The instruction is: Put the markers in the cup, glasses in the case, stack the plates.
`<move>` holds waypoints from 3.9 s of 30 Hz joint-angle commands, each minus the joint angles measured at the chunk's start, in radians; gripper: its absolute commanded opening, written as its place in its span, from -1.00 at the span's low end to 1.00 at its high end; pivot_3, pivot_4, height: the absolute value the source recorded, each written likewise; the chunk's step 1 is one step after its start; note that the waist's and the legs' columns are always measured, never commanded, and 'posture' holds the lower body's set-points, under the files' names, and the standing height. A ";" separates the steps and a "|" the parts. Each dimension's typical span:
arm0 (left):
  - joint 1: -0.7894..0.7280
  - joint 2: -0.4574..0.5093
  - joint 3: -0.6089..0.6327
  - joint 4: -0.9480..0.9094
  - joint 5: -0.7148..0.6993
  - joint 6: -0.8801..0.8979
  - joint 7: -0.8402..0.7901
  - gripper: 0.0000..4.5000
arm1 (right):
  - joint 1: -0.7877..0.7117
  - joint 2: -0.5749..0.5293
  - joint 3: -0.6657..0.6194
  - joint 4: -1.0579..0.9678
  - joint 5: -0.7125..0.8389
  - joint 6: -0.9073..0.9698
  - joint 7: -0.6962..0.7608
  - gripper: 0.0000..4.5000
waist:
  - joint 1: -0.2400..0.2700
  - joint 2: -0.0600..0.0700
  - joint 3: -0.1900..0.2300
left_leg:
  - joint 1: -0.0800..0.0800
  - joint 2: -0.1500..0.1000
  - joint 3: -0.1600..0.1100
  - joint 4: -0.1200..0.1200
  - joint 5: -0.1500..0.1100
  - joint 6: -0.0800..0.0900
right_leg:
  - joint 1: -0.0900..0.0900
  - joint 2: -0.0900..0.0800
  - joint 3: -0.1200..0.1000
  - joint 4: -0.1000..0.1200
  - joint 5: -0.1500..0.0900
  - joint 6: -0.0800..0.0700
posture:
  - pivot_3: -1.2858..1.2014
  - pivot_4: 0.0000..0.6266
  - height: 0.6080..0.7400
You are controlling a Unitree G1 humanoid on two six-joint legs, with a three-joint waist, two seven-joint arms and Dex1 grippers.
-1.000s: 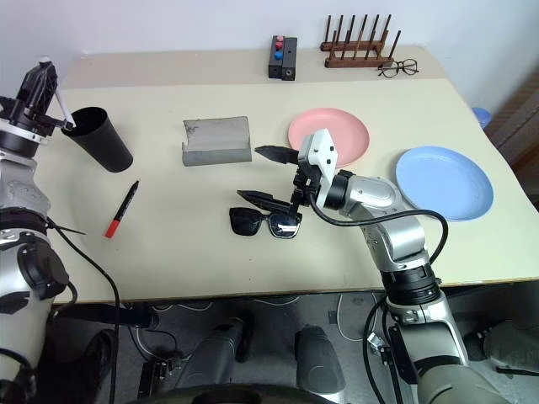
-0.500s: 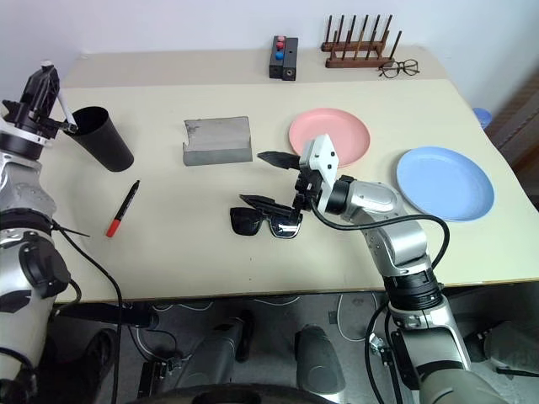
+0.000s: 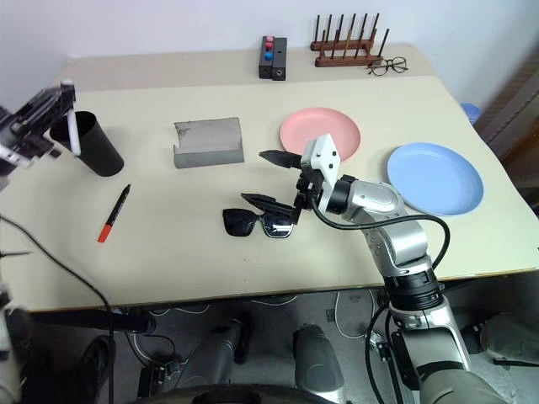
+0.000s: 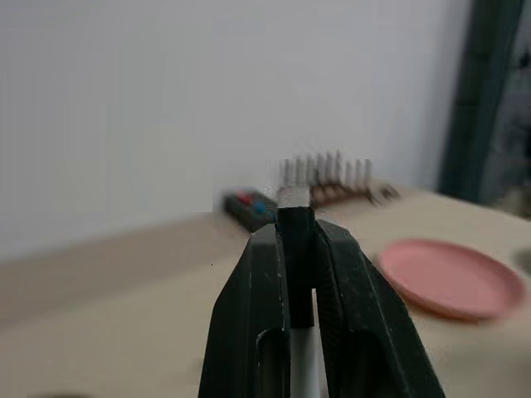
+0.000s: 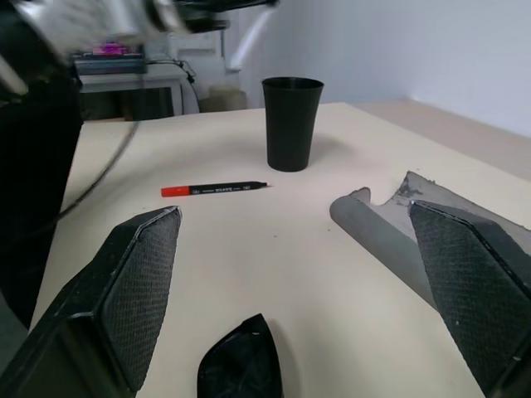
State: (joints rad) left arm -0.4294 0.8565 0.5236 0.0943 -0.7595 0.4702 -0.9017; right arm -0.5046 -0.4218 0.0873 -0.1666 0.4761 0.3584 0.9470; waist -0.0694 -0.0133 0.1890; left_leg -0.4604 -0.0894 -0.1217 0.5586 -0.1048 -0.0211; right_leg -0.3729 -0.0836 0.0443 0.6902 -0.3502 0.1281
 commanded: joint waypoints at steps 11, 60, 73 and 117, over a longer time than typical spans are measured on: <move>0.501 -0.009 0.278 -0.168 -0.033 0.209 0.096 -0.99 | -0.024 -0.039 -0.032 -0.060 0.152 0.117 0.104 1.00 | 0.048 0.001 -0.001 | 0.003 0.000 0.002 -0.001 -0.002 -0.003 | 0.000 -0.004 0.002 -0.006 -0.001 -0.006 | 0.03 -0.52 1.00; 0.271 0.368 -0.229 0.094 0.247 0.606 -0.018 0.97 | 0.101 -0.051 0.011 -0.144 0.141 0.116 0.096 1.00 | 0.052 0.000 -0.001 | -0.001 0.001 0.004 -0.006 -0.003 -0.003 | -0.006 -0.006 0.003 -0.010 -0.001 -0.008 | 0.03 -0.52 1.00; -0.066 0.344 -0.593 0.300 0.418 0.543 -0.184 0.97 | 0.102 -0.063 0.000 -0.183 0.156 0.142 0.056 1.00 | 0.056 0.000 -0.001 | -0.002 0.001 0.007 -0.008 -0.003 -0.003 | -0.009 -0.007 0.003 -0.009 -0.001 -0.007 | 0.03 -0.52 1.00; -0.530 -0.039 -0.108 0.536 0.339 -0.356 0.052 -0.99 | -0.014 0.045 -0.099 -0.013 0.131 0.009 -0.027 1.00 | 0.052 -0.004 0.000 | -0.002 0.001 0.005 0.000 0.000 0.000 | -0.002 -0.004 -0.002 -0.006 0.003 0.000 | 0.03 -0.52 1.00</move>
State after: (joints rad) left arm -0.9260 0.8037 0.3879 0.5789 -0.4378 0.1899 -0.8757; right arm -0.4962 -0.3933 0.0206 -0.1694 0.5939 0.3979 0.9378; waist -0.0177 -0.0169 0.1890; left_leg -0.4624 -0.0889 -0.1165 0.5588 -0.1051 -0.0210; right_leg -0.3745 -0.0872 0.0421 0.6846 -0.3469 0.1284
